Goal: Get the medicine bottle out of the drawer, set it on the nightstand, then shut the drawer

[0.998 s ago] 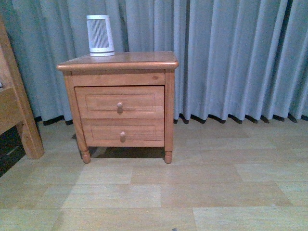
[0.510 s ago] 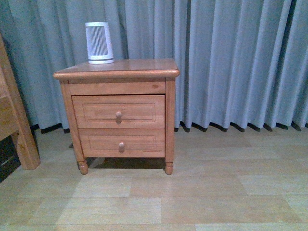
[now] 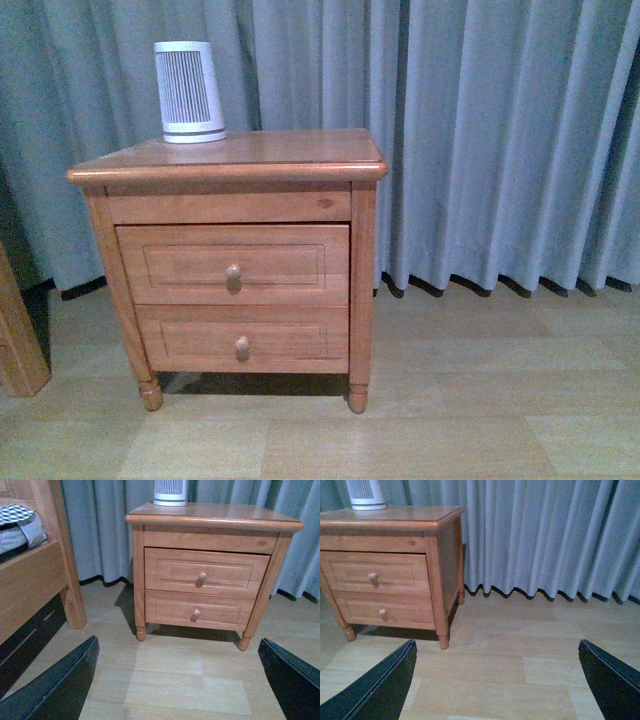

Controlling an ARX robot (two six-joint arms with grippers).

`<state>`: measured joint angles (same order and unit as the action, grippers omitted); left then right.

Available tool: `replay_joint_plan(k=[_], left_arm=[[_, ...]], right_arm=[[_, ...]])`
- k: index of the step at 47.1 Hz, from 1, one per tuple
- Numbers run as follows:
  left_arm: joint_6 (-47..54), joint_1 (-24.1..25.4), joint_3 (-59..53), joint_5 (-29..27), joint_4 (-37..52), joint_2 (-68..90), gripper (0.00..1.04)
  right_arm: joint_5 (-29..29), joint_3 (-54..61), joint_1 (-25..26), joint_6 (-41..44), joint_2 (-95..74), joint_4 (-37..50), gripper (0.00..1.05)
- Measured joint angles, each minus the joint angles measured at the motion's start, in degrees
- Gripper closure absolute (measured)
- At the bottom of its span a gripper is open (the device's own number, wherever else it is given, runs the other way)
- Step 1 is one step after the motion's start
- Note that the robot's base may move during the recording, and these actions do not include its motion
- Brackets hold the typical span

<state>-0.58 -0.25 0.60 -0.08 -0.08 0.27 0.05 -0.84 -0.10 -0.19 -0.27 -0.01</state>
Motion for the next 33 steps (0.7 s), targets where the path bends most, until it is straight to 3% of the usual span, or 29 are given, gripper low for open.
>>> replay_joint_plan(k=[28,31,33], left_arm=[[0.00,0.04,0.00,0.20,-0.13,0.13,0.06],[-5.03,1.79,6.73,5.92,-15.19,9.81,0.06],[-6.82,1.92,10.12,6.27,-18.47,16.98,0.06]], right_arm=[[0.00,0.00,0.00,0.00,0.00,0.00,0.07],[-0.02,0.00,0.00,0.00,0.00,0.00,0.07],[0.00,0.00,0.00,0.00,0.00,0.00,0.07]])
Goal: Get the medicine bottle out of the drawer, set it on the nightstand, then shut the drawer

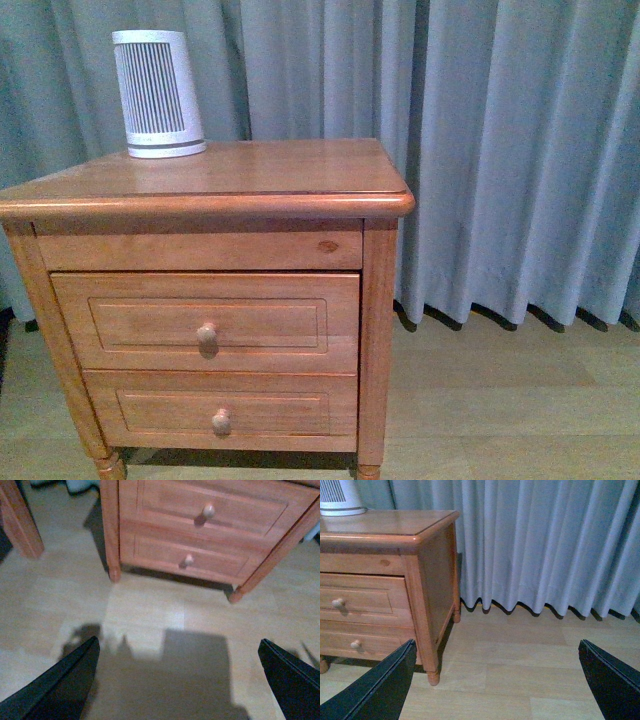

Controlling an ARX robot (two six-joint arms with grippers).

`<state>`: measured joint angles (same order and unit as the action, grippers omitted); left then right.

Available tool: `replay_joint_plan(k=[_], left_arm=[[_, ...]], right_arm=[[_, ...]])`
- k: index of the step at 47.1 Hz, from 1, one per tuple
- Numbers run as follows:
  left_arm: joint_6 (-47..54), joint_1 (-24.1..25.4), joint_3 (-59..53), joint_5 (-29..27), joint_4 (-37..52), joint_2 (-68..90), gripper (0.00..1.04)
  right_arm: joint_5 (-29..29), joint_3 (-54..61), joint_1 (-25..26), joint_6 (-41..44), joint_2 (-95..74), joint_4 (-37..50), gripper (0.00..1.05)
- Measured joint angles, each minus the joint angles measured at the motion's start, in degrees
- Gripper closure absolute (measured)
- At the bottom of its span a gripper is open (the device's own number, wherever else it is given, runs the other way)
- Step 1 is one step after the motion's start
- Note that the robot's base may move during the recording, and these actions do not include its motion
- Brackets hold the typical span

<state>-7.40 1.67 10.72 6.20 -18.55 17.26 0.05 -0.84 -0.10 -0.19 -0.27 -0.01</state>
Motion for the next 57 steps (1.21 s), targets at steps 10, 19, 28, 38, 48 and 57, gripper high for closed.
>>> replay_joint_plan(k=[10,19,28,38,48,57], left_arm=[[-1.88,-3.13,15.15,-0.35,15.61,23.76,0.06],[-1.51,-7.08,22.84,-1.03,29.99,40.94,0.06],[-1.49,-10.69,26.99,-1.16,40.96,57.27,0.06],[-1.53,-12.66,30.88,-3.41,50.12,74.12,0.06],[-1.84,-12.92,36.87,-4.74,56.02,88.52,0.06],[-1.75,-13.79,42.95,-5.20,58.45,97.53,0.06]], right_arm=[[0.00,0.00,0.00,0.00,0.00,0.00,0.07],[0.00,0.00,0.00,0.00,0.00,0.00,0.07],[0.00,0.00,0.00,0.00,0.00,0.00,0.07],[0.00,0.00,0.00,0.00,0.00,0.00,0.07],[0.00,0.00,0.00,0.00,0.00,0.00,0.07],[0.00,0.00,0.00,0.00,0.00,0.00,0.07]])
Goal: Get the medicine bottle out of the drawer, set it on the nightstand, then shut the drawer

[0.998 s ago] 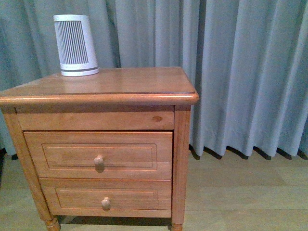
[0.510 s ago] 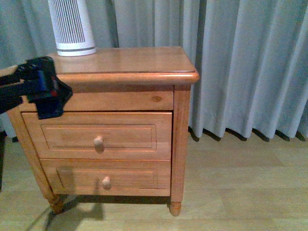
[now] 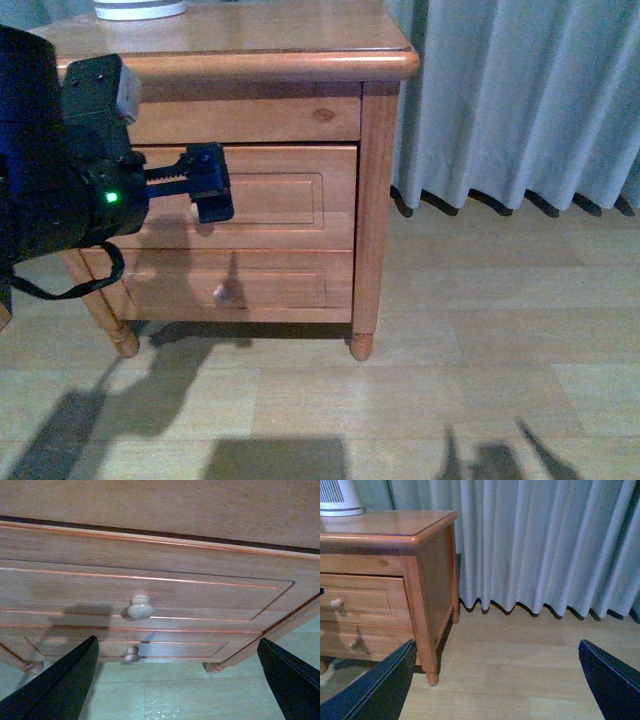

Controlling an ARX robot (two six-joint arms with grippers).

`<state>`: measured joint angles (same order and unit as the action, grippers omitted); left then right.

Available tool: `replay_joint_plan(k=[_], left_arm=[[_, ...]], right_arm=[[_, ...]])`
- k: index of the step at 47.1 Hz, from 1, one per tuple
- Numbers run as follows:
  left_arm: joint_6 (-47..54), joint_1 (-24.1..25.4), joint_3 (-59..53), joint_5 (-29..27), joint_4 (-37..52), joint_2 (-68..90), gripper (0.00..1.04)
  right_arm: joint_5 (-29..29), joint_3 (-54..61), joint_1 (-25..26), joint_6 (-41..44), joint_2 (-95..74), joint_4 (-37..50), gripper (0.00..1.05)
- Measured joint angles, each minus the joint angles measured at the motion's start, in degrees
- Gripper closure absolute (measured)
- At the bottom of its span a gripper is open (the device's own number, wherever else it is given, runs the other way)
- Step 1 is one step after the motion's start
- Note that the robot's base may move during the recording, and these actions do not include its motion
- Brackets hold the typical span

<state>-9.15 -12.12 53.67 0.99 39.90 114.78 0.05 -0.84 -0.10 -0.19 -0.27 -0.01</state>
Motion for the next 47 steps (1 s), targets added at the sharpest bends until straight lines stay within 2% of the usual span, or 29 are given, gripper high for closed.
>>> replay_joint_plan(k=[13,31,47], left_arm=[[0.83,-0.70,7.34,-0.81,1.03,9.05,0.06],[4.13,-0.42,12.46,0.57,-0.72,13.79,0.06],[5.07,2.19,17.53,0.61,-2.78,16.94,0.06]], right_arm=[[0.00,0.00,0.00,0.00,0.00,0.00,0.07],[0.00,0.00,0.00,0.00,0.00,0.00,0.07],[0.00,0.00,0.00,0.00,0.00,0.00,0.07]])
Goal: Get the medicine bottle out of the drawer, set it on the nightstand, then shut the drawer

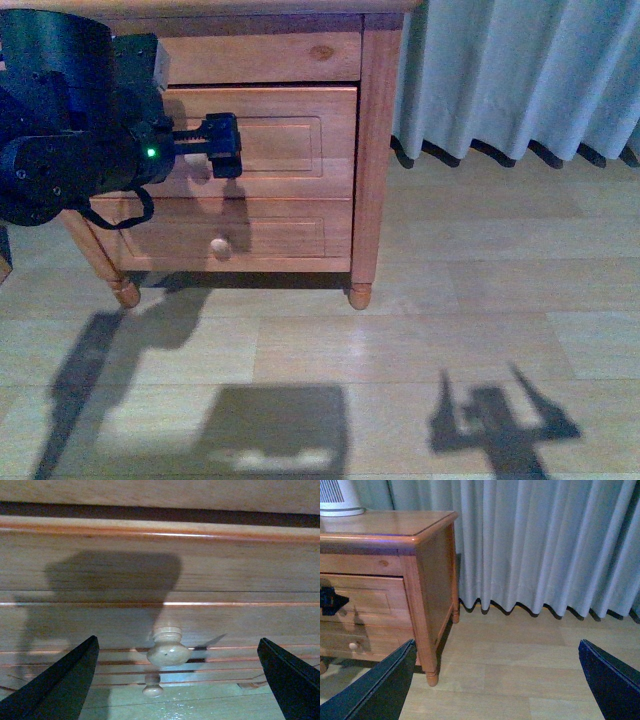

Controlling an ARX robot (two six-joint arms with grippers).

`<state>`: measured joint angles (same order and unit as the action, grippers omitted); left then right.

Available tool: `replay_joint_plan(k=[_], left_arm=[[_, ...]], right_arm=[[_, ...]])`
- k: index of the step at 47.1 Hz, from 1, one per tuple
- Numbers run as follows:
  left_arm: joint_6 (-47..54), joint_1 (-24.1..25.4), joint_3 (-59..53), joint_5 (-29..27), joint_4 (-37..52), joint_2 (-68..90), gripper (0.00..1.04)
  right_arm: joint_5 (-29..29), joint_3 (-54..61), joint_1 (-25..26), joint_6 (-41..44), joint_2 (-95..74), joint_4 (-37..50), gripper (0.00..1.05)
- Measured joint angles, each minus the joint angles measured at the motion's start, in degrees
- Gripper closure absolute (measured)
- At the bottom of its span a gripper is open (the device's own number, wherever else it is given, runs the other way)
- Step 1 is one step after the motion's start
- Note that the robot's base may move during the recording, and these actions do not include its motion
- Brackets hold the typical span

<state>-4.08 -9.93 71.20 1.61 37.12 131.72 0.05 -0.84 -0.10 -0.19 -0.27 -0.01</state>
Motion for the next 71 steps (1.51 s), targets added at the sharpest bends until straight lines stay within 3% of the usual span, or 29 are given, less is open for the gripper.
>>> replay_joint_plan(k=[42,52,63,71], left_arm=[[0.22,0.31,3.15,-0.35,-1.36,3.58,0.07],[0.24,0.31,3.15,-0.81,-1.18,3.61,0.35],[1.22,0.31,3.08,-0.55,-0.22,3.61,0.74],[1.73,0.33,2.49,-0.52,0.35,3.61,0.79]], right_arm=[[0.00,0.00,0.00,0.00,0.00,0.00,0.07],[0.00,0.00,0.00,0.00,0.00,0.00,0.07],[0.00,0.00,0.00,0.00,0.00,0.00,0.07],[0.00,0.00,0.00,0.00,0.00,0.00,0.07]])
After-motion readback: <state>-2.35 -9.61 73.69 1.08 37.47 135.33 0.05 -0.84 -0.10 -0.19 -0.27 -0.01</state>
